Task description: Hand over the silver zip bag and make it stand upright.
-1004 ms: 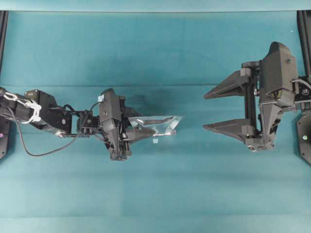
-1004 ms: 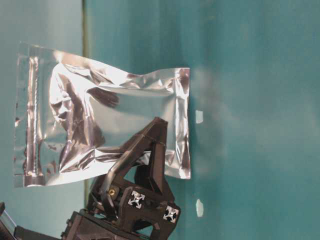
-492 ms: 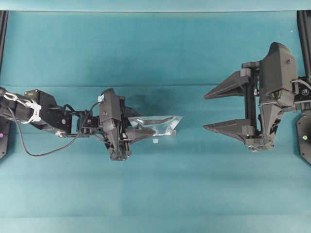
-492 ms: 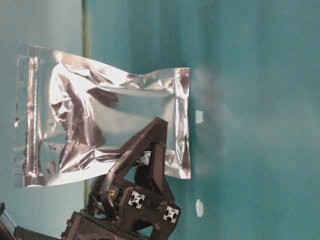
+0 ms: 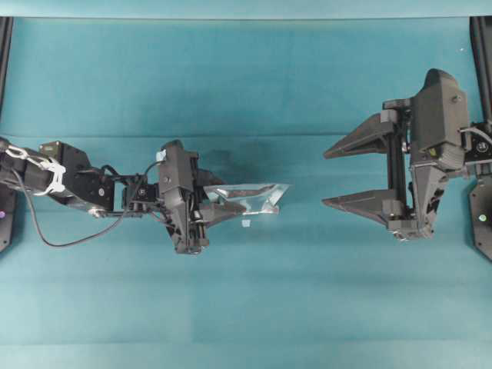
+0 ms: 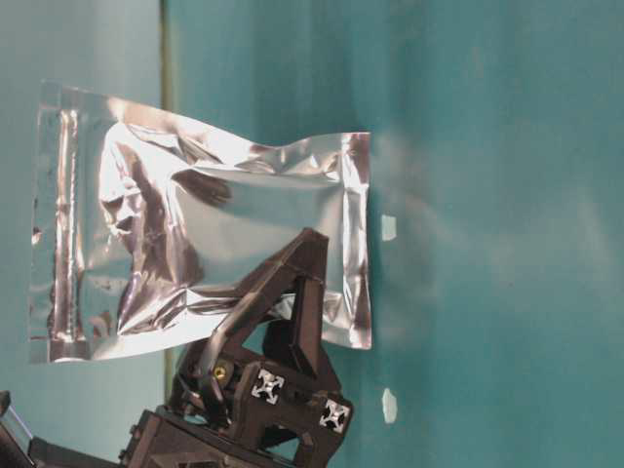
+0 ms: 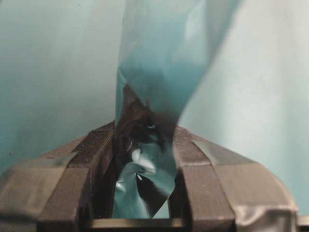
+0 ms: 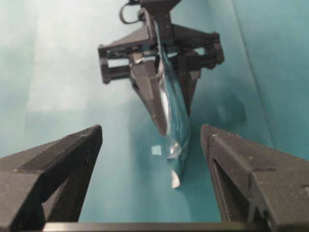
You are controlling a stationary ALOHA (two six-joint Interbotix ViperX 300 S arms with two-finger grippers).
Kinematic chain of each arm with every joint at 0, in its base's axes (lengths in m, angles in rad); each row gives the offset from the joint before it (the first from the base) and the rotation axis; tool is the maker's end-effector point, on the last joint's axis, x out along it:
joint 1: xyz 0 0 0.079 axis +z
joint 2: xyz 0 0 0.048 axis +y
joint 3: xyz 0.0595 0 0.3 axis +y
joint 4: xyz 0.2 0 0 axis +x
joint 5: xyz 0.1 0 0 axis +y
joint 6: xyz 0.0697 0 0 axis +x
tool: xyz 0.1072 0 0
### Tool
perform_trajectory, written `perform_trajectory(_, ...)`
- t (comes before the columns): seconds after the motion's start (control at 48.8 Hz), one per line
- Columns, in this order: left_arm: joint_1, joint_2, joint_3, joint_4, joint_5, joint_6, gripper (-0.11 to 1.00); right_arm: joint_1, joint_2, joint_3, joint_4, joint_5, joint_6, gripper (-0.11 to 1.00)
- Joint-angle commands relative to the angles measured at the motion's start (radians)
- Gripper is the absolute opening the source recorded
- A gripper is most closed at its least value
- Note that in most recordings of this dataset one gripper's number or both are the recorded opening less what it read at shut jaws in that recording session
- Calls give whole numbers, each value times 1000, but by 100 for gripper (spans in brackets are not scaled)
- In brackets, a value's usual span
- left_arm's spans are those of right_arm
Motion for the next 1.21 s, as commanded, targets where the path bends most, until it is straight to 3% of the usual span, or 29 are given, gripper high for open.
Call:
perform_trajectory(0.0, -15, -5, -2, 3, 3, -2, 29, 2, -8, -9, 0, -9, 11, 87)
perform_trajectory(1.189, -17, -5, -3, 3, 6, 0, 29, 2, -8, -5, 3, -6, 28, 87)
